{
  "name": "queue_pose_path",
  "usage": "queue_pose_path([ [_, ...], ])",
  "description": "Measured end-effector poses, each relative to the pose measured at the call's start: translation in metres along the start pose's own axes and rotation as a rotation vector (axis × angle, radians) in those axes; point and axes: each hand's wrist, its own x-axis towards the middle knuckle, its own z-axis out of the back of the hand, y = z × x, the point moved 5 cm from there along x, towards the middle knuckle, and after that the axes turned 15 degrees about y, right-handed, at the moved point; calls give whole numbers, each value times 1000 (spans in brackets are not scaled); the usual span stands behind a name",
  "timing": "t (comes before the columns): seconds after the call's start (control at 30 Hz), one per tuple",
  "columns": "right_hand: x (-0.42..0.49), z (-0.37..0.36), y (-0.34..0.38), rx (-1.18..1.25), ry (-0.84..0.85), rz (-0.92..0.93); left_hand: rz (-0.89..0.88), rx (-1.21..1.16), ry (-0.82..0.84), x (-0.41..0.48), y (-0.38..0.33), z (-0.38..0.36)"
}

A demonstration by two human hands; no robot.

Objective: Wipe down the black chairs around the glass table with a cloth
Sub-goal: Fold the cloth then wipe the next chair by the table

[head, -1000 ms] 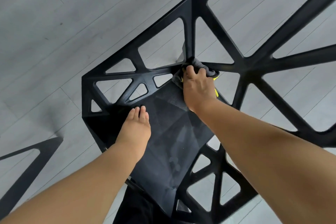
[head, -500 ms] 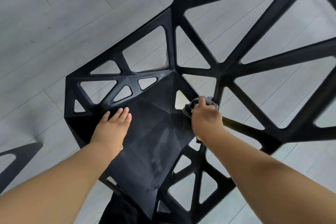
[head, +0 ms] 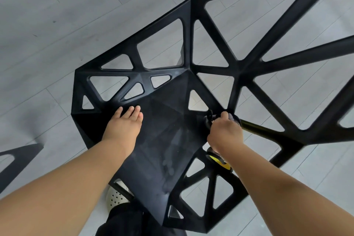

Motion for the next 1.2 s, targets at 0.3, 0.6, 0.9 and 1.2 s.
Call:
queue_pose_path([
  [0.3, -72, -85, 70, 107, 74, 317, -49, -9, -33, -3, 8, -3],
  [0.6, -88, -54, 52, 247, -128, 507, -88, -79, -284, -27, 13, -17],
  [0.9, -5, -28, 27, 317, -190, -32, -40, -315, -357, -41, 39, -72],
  [1.2, -57, -82, 129, 357, -82, 544, 40, -81, -195, -37, 32, -54],
])
